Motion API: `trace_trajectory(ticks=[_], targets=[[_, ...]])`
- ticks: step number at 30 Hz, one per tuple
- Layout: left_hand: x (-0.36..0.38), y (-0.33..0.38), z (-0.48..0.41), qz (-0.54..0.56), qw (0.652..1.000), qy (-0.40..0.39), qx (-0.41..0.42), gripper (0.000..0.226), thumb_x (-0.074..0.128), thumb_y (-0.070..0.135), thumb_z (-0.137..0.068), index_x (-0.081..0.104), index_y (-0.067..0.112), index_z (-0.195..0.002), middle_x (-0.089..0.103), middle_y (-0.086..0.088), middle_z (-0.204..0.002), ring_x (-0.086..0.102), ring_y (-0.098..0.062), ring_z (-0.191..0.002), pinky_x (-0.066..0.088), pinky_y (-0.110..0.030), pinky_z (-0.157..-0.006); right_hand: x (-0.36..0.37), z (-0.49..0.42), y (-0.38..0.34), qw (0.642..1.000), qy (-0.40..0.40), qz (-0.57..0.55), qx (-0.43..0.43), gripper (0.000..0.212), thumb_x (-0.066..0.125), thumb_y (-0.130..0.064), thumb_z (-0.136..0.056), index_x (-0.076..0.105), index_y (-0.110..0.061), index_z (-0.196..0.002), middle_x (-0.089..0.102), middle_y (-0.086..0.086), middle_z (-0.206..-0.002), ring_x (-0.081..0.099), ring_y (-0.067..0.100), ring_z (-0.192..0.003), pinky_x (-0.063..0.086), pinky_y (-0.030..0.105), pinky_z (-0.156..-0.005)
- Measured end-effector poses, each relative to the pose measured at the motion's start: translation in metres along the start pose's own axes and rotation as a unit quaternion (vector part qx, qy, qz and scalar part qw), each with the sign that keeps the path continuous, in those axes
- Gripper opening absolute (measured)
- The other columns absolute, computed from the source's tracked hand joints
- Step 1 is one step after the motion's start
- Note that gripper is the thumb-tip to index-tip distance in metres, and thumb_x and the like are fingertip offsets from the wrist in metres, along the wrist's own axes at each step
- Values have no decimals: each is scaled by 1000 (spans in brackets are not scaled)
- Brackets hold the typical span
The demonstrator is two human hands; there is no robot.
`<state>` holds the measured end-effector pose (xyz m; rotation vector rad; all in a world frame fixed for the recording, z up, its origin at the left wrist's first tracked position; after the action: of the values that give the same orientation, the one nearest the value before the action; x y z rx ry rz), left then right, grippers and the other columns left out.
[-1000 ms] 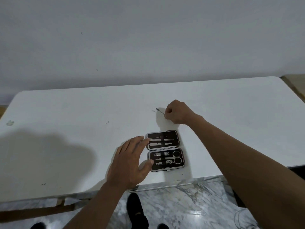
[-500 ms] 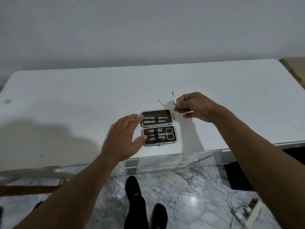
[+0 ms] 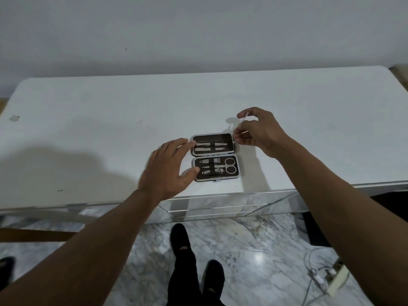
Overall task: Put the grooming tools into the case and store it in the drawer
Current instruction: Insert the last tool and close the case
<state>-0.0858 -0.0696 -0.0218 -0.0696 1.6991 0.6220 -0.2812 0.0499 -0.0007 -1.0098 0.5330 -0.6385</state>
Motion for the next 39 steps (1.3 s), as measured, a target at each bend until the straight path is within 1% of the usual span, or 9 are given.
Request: trace_trajectory(ticks=[4, 7, 11, 15, 18, 21, 27, 33, 39], targets=[[0, 0, 0, 1, 1000, -1, 0, 68, 43, 58, -84, 41, 27, -143, 44, 4, -147, 38, -18, -135, 38, -44, -106, 5, -5, -3, 999, 28, 17, -17, 15, 45, -2, -93, 59, -7, -94, 64, 17, -76, 63, 24, -61, 58, 28, -57], [0, 0, 0, 2, 1000, -1, 2, 68, 42, 59, -84, 42, 26, -144, 44, 3, -147, 39, -18, -135, 38, -44, -106, 8, -9, -5, 997, 45, 59, -38, 16, 51, -7, -95, 65, -3, -89, 63, 13, -74, 62, 19, -61, 58, 27, -60], [-1, 1, 0, 7, 1000, 1, 1, 68, 42, 59, -83, 42, 26, -143, 45, 3, -147, 39, -18, -135, 38, -44, -106, 5, -13, -6, 991, 70, 102, -53, 19, 59, -3, -87, 69, -9, -72, 70, 11, -83, 63, 15, -61, 57, 27, -63], [-1, 0, 0, 9, 1000, 1, -1, 68, 42, 59, -83, 42, 26, -143, 45, 3, -147, 39, -18, -134, 39, -45, -106, -2, -11, -12, 974, 99, 187, -82, 11, 61, -3, -82, 70, -10, -83, 69, 6, -69, 69, 21, -62, 62, 32, -68], [-1, 0, 0, 9, 1000, 2, 0, 67, 43, 58, -83, 42, 27, -143, 45, 4, -146, 39, -18, -134, 39, -45, -106, 0, -6, -22, 940, 98, 302, -126, 11, 62, -7, -80, 69, -15, -78, 68, 2, -68, 71, 25, -71, 61, 36, -74], [0, 0, 0, 8, 1000, 2, 1, 68, 43, 59, -83, 42, 27, -143, 45, 4, -147, 39, -18, -135, 39, -45, -106, 2, -2, -24, 919, 90, 356, -144, 11, 63, -9, -81, 73, -14, -80, 66, 0, -66, 71, 26, -78, 59, 38, -78], [-1, 0, 0, 8, 1000, 5, 1, 68, 43, 59, -83, 42, 27, -143, 45, 3, -147, 39, -18, -135, 37, -44, -106, 8, 4, -31, 894, 108, 390, -194, 9, 66, -15, -83, 73, -12, -88, 73, 4, -84, 67, 22, -84, 55, 37, -84], [-1, 0, 0, 10, 1000, 6, 2, 68, 43, 59, -83, 42, 27, -142, 45, 4, -146, 39, -17, -134, 38, -43, -106, 4, 2, -27, 904, 109, 366, -191, 8, 71, -14, -79, 74, -12, -86, 76, 4, -90, 69, 21, -85, 57, 38, -83], [-1, 0, 0, 9, 1000, 8, 3, 66, 44, 58, -84, 42, 27, -142, 45, 4, -146, 40, -17, -134, 39, -44, -106, 7, 2, -26, 891, 89, 399, -195, 7, 73, -18, -80, 75, -13, -85, 76, 4, -85, 68, 21, -81, 56, 35, -82]])
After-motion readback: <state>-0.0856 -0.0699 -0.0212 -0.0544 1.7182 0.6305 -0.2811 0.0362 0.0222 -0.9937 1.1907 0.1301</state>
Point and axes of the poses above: each hand's wrist, its own z-axis away from the middle knuckle, its own x-axis out of the palm, y = z × x, the point moved 10 cm from there along -z, towards the middle knuckle
